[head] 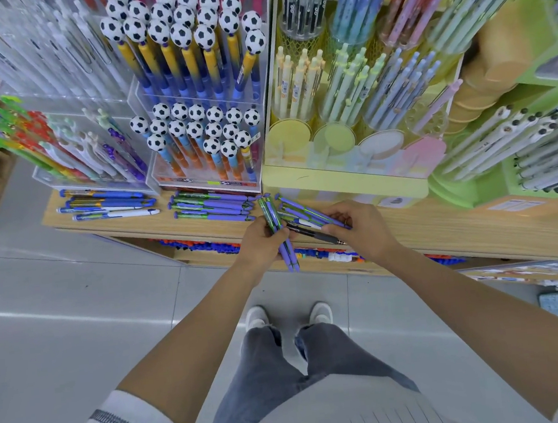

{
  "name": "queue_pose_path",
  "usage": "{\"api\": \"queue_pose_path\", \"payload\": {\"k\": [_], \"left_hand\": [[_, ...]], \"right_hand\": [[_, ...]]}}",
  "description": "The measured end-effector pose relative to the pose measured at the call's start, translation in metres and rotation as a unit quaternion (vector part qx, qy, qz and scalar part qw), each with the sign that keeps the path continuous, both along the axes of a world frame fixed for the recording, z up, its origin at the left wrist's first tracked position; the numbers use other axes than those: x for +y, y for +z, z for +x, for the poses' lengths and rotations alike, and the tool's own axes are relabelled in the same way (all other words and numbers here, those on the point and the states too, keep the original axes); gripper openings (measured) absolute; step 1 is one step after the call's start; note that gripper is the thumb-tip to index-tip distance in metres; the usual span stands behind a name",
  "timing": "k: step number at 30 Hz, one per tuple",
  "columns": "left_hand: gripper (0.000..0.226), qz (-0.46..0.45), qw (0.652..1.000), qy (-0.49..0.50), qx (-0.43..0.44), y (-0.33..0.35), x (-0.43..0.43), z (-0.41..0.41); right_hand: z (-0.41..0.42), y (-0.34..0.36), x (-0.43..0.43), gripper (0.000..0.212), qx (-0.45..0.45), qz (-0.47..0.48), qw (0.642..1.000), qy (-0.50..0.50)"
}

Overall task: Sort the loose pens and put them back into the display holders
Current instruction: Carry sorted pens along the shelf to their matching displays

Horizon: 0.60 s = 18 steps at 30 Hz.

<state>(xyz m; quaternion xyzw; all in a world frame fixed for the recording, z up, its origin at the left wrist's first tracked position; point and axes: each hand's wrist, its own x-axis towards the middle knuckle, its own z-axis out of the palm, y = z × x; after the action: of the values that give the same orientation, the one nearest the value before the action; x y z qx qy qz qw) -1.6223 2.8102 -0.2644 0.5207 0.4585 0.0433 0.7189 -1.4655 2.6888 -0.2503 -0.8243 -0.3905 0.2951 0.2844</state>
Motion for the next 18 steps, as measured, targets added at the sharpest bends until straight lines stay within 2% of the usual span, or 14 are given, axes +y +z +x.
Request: {"api": "queue_pose_path", "payload": {"k": [7,18], "left_hand": [[0.007,0.035,0.999,-0.017,0.007,0.000,-0.001,0.000],[0.004,0.044,0.996,-0.076,0.004,0.000,-0.012,-0.012]], "right_hand": [[-0.006,0.006,-0.016,0.020,0.101,0.029,0.993,-0.056],[-0.039,-0.006,-0.054,0.010,0.177,0.086,0.968,-0.152]]}}
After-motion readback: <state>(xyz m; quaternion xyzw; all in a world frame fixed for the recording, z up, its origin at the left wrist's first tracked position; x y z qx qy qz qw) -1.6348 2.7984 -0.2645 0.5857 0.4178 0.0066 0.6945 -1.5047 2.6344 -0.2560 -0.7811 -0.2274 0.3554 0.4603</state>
